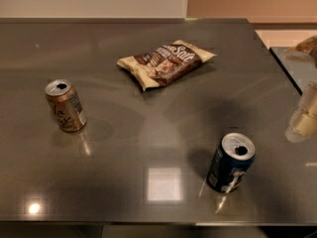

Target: Knock pepsi can over

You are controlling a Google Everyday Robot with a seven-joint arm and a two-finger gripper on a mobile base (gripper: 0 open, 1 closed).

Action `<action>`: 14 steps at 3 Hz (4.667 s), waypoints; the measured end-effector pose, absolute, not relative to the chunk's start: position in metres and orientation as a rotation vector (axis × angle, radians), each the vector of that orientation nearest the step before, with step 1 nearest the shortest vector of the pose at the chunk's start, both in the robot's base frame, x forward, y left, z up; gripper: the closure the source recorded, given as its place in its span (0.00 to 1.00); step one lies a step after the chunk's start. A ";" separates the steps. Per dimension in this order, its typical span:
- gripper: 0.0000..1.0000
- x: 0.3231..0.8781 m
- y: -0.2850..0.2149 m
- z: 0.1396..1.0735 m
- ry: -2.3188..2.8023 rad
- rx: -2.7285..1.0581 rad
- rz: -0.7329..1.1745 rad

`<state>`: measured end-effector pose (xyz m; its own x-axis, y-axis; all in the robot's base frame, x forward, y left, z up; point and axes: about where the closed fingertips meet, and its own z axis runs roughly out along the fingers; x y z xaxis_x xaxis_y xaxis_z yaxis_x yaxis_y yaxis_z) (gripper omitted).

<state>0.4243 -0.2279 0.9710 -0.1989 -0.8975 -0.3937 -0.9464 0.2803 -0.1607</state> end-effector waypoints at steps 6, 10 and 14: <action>0.00 0.350 -0.160 0.892 1.786 -1.569 0.589; 0.62 0.362 -0.130 0.885 1.764 -1.578 0.633; 1.00 0.418 -0.179 0.910 2.233 -1.870 0.175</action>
Offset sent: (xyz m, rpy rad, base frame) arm -0.0537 0.0162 -0.0401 0.3508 0.0250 0.1083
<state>0.4180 -0.1792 0.9097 -0.1640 -0.9554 -0.2455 -0.9820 0.1817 -0.0514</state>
